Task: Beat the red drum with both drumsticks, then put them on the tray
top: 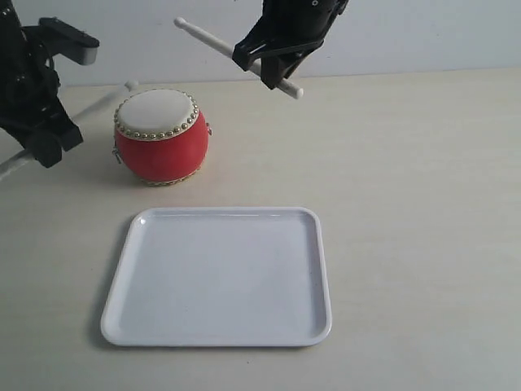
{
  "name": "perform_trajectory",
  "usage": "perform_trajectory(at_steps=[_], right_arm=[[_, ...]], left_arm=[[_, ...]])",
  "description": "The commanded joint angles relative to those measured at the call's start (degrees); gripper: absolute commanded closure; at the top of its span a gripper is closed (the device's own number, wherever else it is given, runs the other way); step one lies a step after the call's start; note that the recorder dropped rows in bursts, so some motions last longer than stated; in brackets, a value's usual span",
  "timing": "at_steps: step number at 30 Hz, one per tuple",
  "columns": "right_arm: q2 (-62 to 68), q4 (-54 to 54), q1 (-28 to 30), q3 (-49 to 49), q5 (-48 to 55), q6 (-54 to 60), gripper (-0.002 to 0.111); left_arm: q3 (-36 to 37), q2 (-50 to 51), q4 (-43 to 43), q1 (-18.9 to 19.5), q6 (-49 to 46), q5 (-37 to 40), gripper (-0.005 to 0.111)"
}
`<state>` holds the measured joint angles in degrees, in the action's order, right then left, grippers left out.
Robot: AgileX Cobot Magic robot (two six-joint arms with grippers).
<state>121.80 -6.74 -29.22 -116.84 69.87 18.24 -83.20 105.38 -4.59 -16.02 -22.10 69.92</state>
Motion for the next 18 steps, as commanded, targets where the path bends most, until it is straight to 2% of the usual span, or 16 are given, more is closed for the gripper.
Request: perform_trajectory(at_steps=[1,10,18], right_arm=[[-0.4,-1.0,-0.4,-0.6,0.1,-0.4,0.108],[-2.6,2.9,-2.1,-0.6,0.1,-0.4,0.108],[-4.7,2.9,-2.1,-0.6,0.1,-0.4,0.108]], left_arm=[[-0.4,3.7,1.0,-0.3,0.4,0.0,0.107],[-5.3,1.6,0.8,-0.3,3.3,0.0,0.107],[-4.7,4.5,2.7,-0.1,3.4,0.0,0.107]])
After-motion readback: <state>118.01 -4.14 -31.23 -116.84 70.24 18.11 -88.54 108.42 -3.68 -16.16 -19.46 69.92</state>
